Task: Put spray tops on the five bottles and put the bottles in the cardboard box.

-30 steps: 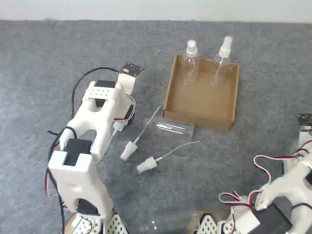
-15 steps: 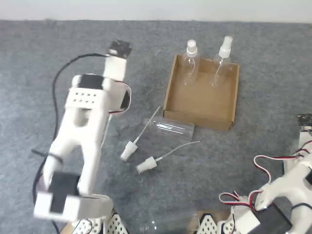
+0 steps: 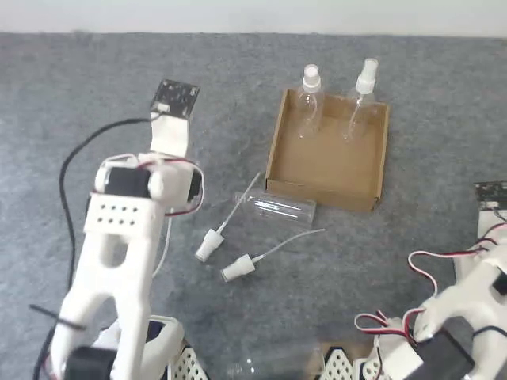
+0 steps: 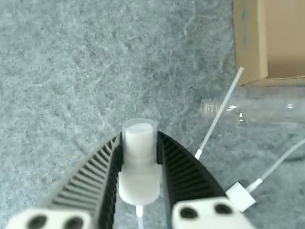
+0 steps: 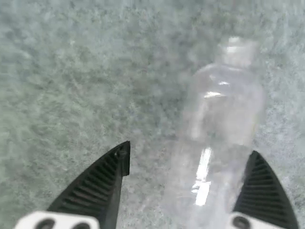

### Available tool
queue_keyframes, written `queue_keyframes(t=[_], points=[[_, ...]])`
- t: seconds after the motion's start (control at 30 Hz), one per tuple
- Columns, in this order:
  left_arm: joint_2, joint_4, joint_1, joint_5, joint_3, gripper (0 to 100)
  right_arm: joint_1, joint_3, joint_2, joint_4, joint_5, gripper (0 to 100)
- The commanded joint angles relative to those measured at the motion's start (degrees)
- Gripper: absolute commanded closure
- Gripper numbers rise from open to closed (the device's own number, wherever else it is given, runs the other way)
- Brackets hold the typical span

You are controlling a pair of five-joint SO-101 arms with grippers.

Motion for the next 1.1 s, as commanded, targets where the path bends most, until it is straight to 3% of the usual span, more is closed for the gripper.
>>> queue_keyframes(t=[0.0, 0.27, 0.5, 0.77, 1.07], points=[[-8.1, -2.5, 0.0, 1.5, 3.6, 99, -3.7, -8.1, -0.4, 6.0, -2.1, 67.5], [-13.6, -10.5, 0.2, 2.8, 14.0, 98, -6.2, -22.1, 0.2, 14.8, -6.8, 67.7], [-14.2, -10.5, 0.3, 2.7, 14.4, 98, -4.6, -32.9, 10.8, 19.5, -6.8, 67.8], [-13.9, -10.5, 0.4, 2.7, 14.4, 98, 2.6, -40.1, 26.0, 19.2, -2.7, 67.8], [-13.8, -10.5, 0.4, 2.8, 14.5, 98, 3.4, -49.2, 37.8, 19.1, -2.9, 67.8]])
